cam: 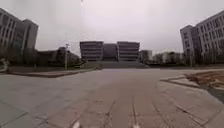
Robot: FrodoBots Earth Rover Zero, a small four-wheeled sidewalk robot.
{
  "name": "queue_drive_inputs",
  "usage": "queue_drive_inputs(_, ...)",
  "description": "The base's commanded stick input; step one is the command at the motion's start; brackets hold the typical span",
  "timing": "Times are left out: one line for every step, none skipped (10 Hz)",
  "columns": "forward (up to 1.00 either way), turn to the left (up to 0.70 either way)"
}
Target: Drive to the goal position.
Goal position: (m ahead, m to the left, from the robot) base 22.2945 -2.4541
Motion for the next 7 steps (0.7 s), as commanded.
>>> queue_drive_inputs(0.7, 0.0)
queue_drive_inputs(0.7, 0.0)
queue_drive_inputs(0.7, 0.0)
queue_drive_inputs(0.7, 0.0)
queue_drive_inputs(0.7, 0.0)
queue_drive_inputs(0.7, 0.0)
queue_drive_inputs(0.7, 0.0)
